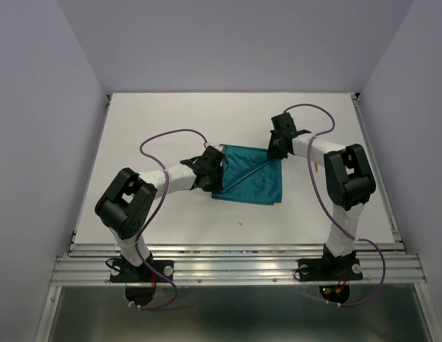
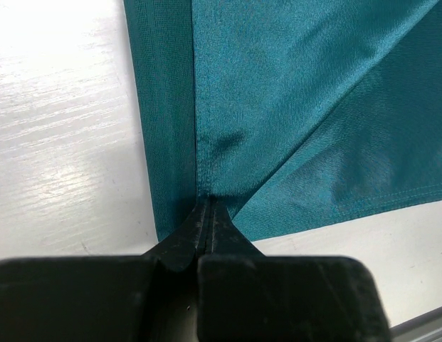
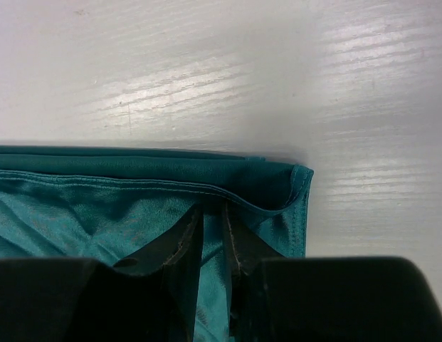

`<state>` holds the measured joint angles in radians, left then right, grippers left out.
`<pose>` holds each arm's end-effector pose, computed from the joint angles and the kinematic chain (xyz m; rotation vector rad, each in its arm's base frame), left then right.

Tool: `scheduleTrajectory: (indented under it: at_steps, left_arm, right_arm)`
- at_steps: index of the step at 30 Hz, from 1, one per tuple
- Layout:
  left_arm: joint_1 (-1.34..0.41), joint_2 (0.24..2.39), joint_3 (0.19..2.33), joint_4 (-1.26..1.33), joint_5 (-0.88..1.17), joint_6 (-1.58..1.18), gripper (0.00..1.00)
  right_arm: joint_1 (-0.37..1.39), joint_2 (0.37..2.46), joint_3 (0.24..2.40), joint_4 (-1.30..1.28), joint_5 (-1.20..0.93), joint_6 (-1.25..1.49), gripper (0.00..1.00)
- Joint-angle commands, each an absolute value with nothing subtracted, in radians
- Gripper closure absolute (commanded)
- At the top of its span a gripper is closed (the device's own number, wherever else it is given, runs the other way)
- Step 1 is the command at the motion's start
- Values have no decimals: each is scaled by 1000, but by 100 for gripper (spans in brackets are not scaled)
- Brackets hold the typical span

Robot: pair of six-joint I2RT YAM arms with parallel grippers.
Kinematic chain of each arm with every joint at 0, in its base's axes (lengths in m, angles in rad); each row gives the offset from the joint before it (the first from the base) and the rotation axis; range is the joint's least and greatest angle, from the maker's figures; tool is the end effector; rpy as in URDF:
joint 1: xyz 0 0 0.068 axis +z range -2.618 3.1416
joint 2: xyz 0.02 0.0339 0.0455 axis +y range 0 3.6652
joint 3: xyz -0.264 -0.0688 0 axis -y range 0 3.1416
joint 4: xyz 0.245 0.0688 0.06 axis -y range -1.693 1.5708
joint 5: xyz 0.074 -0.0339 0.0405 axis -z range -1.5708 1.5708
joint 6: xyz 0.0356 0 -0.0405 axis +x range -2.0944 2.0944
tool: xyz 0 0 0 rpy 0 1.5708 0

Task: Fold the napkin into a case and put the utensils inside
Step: Smooth out the upper triangle-folded napkin at the center of the board, then pick up the upper triangle-folded napkin from the center of the board.

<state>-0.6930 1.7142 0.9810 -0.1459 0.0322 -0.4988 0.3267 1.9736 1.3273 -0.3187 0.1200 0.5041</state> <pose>0.2684 -0.2244 0.1710 0.2601 2.5190 -0.5459 0.3968 0.1299 0.1668 0.2719 2.5206 0.1804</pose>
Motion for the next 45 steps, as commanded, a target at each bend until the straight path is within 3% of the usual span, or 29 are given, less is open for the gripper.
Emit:
scheduleTrajectory:
  at_steps: [1, 10, 16, 22, 32, 45]
  left_arm:
    - [-695, 1661, 1005, -166, 21, -488, 100]
    - [-675, 1560, 1140, -258, -23, -457, 100]
    - [-560, 1591, 1154, -261, 38, -482, 100]
    - [-450, 1676, 1149, -239, 112, -505, 100]
    - [-459, 1781, 1120, -206, 159, -503, 100]
    - [-572, 1746, 986, -120, 193, -575, 100]
  right_arm:
    - [327, 1956, 1354, -330, 132, 482, 78]
    - [327, 1852, 1401, -359, 54, 480, 77]
    - [385, 1824, 1371, -353, 8, 495, 77]
    - [437, 1741, 1209, -350, 11, 528, 76]
    - [356, 1505, 931, -405, 184, 565, 72]
    - [318, 1778, 1087, -370, 51, 476, 72]
